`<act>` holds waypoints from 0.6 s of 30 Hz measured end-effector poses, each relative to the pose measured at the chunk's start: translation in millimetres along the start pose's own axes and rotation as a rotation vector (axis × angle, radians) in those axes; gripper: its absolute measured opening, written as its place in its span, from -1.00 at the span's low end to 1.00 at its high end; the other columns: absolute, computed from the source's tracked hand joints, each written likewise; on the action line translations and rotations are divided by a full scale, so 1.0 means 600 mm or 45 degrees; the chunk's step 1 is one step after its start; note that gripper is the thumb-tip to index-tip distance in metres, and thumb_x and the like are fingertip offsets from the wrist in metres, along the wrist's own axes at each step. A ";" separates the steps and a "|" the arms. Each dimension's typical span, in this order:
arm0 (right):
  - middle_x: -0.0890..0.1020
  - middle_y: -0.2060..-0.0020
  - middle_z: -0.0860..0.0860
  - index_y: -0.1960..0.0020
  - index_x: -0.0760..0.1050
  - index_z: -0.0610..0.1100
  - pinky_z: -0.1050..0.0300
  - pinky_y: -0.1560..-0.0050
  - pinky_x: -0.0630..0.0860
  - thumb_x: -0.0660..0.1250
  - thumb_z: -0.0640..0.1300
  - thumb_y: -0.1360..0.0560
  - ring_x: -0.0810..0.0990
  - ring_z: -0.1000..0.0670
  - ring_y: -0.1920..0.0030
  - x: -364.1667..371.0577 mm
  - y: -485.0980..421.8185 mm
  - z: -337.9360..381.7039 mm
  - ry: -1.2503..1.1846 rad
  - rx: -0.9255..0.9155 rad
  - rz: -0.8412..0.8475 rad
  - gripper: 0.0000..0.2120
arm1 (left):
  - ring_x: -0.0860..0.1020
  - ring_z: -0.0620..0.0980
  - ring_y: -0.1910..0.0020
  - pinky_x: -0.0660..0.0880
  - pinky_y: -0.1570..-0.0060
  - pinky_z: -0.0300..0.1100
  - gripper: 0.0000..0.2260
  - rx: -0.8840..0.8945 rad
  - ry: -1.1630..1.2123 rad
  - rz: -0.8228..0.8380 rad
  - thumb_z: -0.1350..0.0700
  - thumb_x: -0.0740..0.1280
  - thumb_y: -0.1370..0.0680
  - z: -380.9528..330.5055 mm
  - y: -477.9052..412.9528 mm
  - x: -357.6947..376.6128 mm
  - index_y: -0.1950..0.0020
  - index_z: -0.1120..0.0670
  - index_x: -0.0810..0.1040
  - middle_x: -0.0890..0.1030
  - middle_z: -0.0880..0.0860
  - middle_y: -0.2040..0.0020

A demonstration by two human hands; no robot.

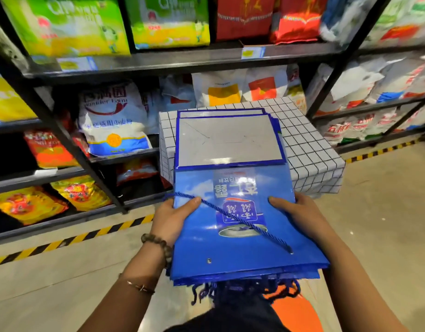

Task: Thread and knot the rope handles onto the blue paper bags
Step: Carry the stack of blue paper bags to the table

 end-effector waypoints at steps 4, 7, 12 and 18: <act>0.66 0.25 0.00 0.10 0.53 -0.12 0.28 0.43 0.54 0.37 -0.21 -0.43 0.65 0.11 0.40 -0.027 -0.161 0.052 0.019 -0.031 0.116 -0.94 | 0.57 -0.20 0.52 0.45 0.54 -0.39 -0.89 -0.004 0.069 -0.094 0.25 0.35 -0.48 -0.029 -0.114 0.070 0.25 0.13 0.56 0.61 -0.08 0.49; 0.67 0.19 -0.06 0.07 0.54 -0.12 0.26 0.39 0.56 0.37 -0.21 -0.44 0.66 0.08 0.35 -0.038 -0.284 0.092 0.047 -0.007 0.240 -0.92 | 0.60 -0.10 0.45 0.48 0.49 -0.37 -0.92 -0.060 0.094 -0.189 0.25 0.36 -0.47 -0.048 -0.200 0.116 0.22 0.14 0.58 0.64 -0.05 0.42; 0.64 0.24 -0.03 0.10 0.53 -0.12 0.32 0.46 0.51 0.36 -0.23 -0.45 0.63 0.13 0.42 -0.051 -0.434 0.123 0.053 0.069 0.343 -0.94 | 0.55 -0.03 0.35 0.46 0.45 -0.34 -0.85 -0.128 -0.123 -0.395 0.10 0.45 -0.42 -0.064 -0.316 0.158 0.32 0.08 0.57 0.57 -0.15 0.56; 0.64 0.21 -0.06 0.03 0.53 -0.17 0.30 0.43 0.54 0.37 -0.24 -0.44 0.63 0.12 0.42 -0.042 -0.534 0.108 0.079 0.197 0.428 -0.88 | 0.49 -0.22 0.55 0.36 0.55 -0.43 -0.86 -0.211 -0.168 -0.421 0.11 0.39 -0.47 -0.058 -0.385 0.190 0.27 0.09 0.54 0.57 -0.01 0.47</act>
Point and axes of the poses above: each hand's wrist, its own y-axis away from the middle knuckle, its own x-axis out of the palm, z = x × y, the point moved 6 cm from there along -y, towards the middle knuckle
